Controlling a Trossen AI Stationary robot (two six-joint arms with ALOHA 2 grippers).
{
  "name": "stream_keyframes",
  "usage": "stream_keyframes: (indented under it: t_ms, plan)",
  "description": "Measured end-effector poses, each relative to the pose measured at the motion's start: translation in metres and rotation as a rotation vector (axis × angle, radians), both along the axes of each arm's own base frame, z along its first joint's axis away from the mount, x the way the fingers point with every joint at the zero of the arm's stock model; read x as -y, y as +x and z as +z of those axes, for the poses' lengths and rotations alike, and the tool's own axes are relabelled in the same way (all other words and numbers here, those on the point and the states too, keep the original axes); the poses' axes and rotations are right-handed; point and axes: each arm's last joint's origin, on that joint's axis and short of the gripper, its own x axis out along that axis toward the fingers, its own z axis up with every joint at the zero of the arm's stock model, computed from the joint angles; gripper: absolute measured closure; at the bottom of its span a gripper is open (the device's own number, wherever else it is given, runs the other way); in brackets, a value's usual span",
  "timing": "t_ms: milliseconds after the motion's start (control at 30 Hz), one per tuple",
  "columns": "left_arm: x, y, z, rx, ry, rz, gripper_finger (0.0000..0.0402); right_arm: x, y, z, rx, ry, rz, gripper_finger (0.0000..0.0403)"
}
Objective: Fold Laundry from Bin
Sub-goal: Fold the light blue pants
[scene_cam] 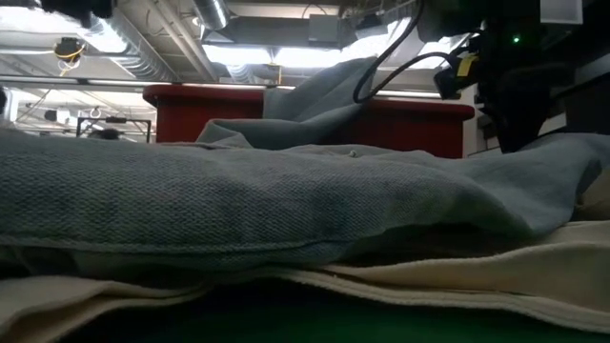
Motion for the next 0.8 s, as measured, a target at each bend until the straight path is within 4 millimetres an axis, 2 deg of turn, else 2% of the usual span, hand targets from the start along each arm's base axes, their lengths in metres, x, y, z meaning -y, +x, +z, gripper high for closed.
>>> stream_keyframes:
  t_ms: [600,800]
  plan:
    - [0.015,-0.008,0.001,0.100,0.059,0.050,0.0240,0.000,0.001,0.000,0.007,0.001,0.000,0.0212]
    - [0.020,-0.004,-0.014,0.086,0.050,0.042,0.0240,0.000,0.001,0.000,0.008,0.001,0.000,0.0212]
